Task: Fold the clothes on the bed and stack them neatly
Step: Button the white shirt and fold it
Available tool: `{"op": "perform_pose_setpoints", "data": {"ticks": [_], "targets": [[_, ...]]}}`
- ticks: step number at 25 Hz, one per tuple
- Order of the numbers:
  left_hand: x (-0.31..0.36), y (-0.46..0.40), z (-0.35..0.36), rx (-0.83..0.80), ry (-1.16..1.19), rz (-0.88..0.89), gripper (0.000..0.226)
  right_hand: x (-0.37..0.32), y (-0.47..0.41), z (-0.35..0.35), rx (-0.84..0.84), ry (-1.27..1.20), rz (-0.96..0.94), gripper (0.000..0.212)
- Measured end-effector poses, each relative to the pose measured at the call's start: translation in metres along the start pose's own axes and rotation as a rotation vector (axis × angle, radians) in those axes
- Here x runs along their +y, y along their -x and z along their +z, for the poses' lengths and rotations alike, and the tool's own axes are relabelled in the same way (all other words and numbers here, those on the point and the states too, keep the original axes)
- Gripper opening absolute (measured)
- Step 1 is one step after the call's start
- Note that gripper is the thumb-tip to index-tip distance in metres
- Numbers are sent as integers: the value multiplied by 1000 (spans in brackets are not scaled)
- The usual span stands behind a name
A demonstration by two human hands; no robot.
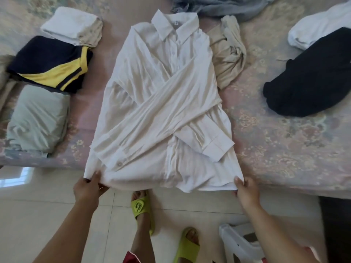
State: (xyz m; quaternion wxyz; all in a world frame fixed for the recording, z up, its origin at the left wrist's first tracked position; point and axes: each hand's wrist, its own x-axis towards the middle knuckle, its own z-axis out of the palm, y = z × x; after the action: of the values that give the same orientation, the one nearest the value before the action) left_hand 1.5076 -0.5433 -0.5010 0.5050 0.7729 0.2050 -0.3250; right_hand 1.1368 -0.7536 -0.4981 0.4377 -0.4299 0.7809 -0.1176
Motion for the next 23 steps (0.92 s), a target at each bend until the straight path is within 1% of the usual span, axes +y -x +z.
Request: {"op": "perform_pose_setpoints", "data": {"ticks": [3, 6, 7, 8, 9, 10, 11, 13, 14, 15, 16, 17, 19, 21, 23], "targets": [[-1, -1, 4, 38, -7, -4, 39, 0, -9, -2, -16, 30, 3, 19], [3, -1, 8, -16, -12, -46, 38, -8, -8, 5, -41, 141, 28, 14], [4, -3, 8, -34, -12, -49, 39, -15, -3, 8, -27, 198, 10, 15], [7, -4, 8, -49, -3, -55, 40, -24, 3, 11, 9, 262, -51, 21], [11, -7, 7, -53, 13, -48, 40, -37, 9, 17, 48, 336, -175, 29], [16, -10, 8, -44, 27, -30, 40, -52, 14, 25, 63, 421, -340, 36], [22, -14, 8, -32, 18, 14, 40, -67, 19, 36, 31, 502, -514, 42], [33, -22, 12, 4, -119, 165, 41, -106, 25, 70, -162, 669, -828, 50], [40, -26, 14, 11, -214, 226, 44, -125, 27, 91, -269, 757, -944, 53], [44, -29, 17, -4, -294, 261, 49, -142, 29, 111, -358, 838, -1030, 56], [49, -31, 20, -44, -343, 261, 54, -157, 29, 130, -437, 912, -1075, 59], [53, -35, 22, -93, -367, 254, 56, -169, 29, 147, -516, 975, -1058, 61], [65, -33, 28, -165, -424, 231, 54, -190, 29, 171, -621, 1087, -924, 59], [77, -22, 35, -243, -464, 251, 52, -210, 32, 183, -561, 1023, -871, 47], [87, 1, 43, -352, -487, 311, 54, -240, 38, 191, -480, 846, -785, 39]]}}
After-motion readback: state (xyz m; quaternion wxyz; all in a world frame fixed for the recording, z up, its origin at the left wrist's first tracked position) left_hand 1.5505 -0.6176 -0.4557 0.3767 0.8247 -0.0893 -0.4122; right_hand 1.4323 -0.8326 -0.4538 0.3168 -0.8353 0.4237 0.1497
